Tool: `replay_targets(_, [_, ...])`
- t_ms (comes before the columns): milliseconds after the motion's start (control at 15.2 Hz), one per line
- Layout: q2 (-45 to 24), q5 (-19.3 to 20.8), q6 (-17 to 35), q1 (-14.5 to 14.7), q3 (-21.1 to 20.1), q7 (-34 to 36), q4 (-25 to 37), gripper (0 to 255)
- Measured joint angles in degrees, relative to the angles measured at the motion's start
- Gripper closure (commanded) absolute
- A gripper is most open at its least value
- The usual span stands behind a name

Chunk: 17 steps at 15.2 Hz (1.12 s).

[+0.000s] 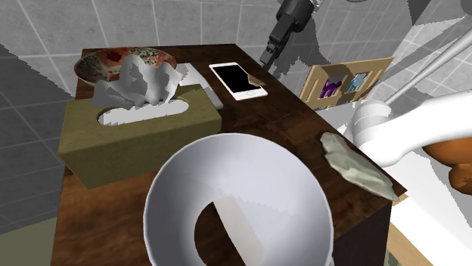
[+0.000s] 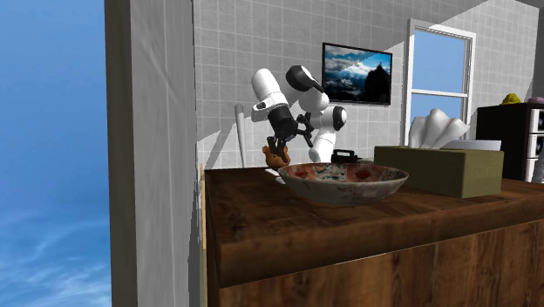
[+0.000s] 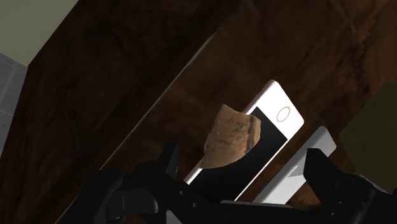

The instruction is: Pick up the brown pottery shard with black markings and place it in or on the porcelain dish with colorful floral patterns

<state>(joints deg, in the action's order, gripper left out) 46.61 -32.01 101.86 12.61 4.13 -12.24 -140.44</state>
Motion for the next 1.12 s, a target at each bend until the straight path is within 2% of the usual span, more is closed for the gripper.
replay_targets(198, [-0.24, -0.92, 2.07, 0.39, -1.01, -0.17, -1.55, 0])
replay_targets(594, [-0.40, -1.11, 2.59, 0.46, -1.19, -0.29, -1.86, 0])
replay_targets(660, [-0.40, -1.11, 2.59, 0.46, -1.19, -0.29, -1.86, 255])
replay_targets(1122, [-0.40, -1.11, 2.59, 0.46, -1.19, -0.29, -1.86, 255])
